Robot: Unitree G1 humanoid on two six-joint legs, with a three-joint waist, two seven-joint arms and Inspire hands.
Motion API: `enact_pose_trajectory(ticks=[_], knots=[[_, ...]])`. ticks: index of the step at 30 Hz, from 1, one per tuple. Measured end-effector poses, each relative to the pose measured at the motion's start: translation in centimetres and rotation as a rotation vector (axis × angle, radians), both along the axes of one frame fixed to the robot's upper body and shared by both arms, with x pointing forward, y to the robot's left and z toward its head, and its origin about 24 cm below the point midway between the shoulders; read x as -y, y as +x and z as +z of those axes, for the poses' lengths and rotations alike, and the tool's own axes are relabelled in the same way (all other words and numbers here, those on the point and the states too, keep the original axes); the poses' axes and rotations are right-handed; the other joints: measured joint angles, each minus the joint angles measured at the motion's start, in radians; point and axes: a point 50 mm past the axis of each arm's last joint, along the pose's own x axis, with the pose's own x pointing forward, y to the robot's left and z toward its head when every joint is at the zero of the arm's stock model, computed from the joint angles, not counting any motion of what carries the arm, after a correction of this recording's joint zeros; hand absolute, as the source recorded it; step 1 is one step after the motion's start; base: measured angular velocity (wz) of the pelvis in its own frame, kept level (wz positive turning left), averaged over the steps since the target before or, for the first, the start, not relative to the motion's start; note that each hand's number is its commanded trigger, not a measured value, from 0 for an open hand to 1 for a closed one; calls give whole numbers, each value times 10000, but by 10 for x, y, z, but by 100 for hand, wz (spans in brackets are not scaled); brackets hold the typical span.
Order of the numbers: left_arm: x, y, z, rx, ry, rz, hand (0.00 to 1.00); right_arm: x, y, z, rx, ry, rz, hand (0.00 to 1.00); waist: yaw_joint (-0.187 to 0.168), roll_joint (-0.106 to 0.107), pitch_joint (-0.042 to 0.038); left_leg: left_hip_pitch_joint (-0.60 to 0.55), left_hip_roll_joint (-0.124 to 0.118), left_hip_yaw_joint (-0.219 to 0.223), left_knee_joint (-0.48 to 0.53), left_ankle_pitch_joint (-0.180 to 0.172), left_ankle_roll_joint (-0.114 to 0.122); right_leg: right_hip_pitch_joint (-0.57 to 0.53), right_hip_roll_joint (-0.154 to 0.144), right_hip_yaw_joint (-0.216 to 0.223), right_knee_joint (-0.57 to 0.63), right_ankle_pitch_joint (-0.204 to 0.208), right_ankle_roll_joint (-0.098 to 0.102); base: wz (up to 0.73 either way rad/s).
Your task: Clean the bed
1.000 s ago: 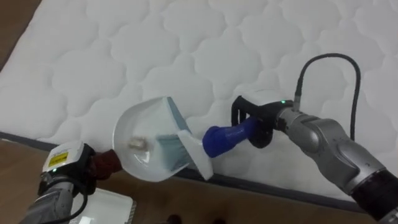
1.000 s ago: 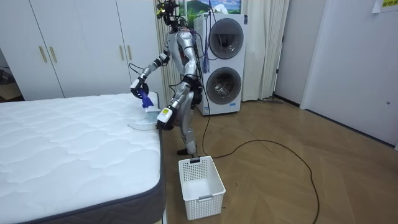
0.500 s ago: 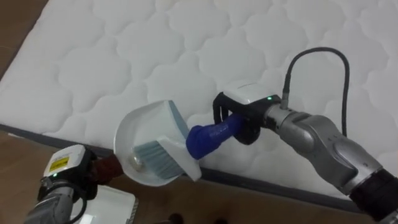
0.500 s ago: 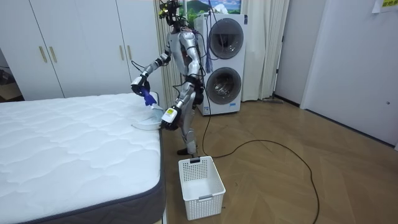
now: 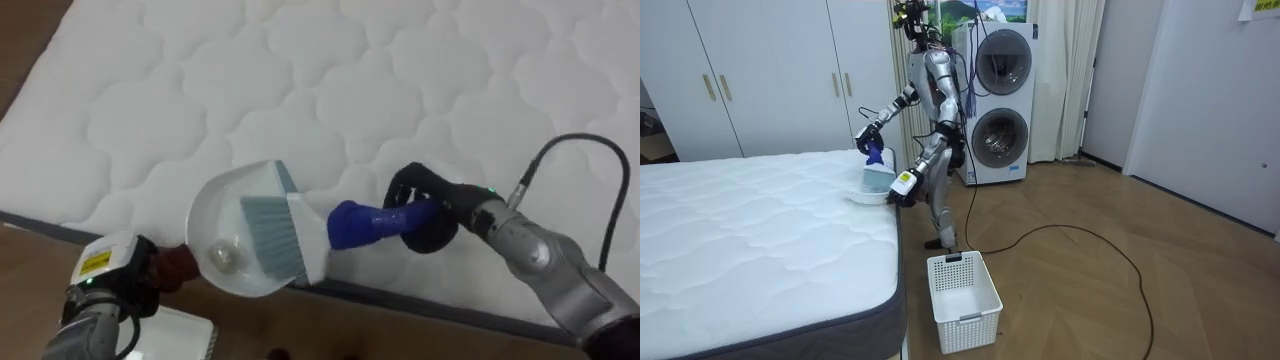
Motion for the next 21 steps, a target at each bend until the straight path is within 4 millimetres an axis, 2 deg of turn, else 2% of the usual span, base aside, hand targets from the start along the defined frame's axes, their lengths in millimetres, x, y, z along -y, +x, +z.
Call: enact_pose_trajectory(ticks=[5, 6, 10, 12, 15, 16, 17, 18, 21], knots=[[13, 4, 11, 1422, -555, 35, 100, 21, -22, -11, -206, 967, -1492, 100, -131, 27, -30, 556, -6, 246, -424, 0, 0, 297, 37, 261, -101, 5, 30, -15], [14, 4, 14, 1646, -604, 63, 100, 23, -26, -12, -136, 1164, -1839, 100, -293, 67, -111, 657, -17, 243, -522, 5, -8, 400, 49, 253, -181, 2, 35, -4], [15, 1, 21, 2315, -892, 205, 100, 26, -39, -19, 108, 1884, -2777, 100, -542, 110, -202, 1454, -31, 326, -931, 30, -50, 1093, 175, 468, -571, 0, 73, -11], [15, -1, 23, 2598, -1055, 321, 100, 31, -45, -21, 136, 2177, -3233, 100, -569, 147, -231, 1787, -36, 326, -1093, 31, -57, 1428, 231, 516, -767, 21, 105, -8], [20, -9, 25, 3005, -1226, 450, 100, 42, -55, -24, 251, 2708, -4268, 100, -578, 269, -329, 2194, -60, 316, -1337, 32, -62, 1853, 272, 531, -1074, 60, 168, -2], [20, -12, 25, 3063, -1218, 488, 100, 46, -56, -23, 372, 2818, -4614, 60, -567, 296, -341, 2384, -67, 317, -1449, 33, -63, 2015, 303, 617, -1173, 75, 192, 0], [19, -14, 24, 3062, -1215, 525, 100, 47, -57, -23, 444, 2862, -4778, 4, -565, 306, -347, 2493, -70, 317, -1517, 34, -65, 2130, 325, 675, -1252, 86, 209, 0], [17, -15, 24, 3059, -1216, 642, 100, 50, -57, -22, 629, 2931, -5063, 0, -569, 313, -352, 2678, -71, 331, -1607, 34, -66, 2290, 350, 747, -1329, 93, 221, 0], [14, -20, 22, 3118, -1279, 935, 100, 60, -59, -18, 1088, 3622, -6091, 0, -535, 341, -354, 3121, -84, 314, -1888, 36, -85, 2763, 403, 738, -1614, 129, 273, 1]])
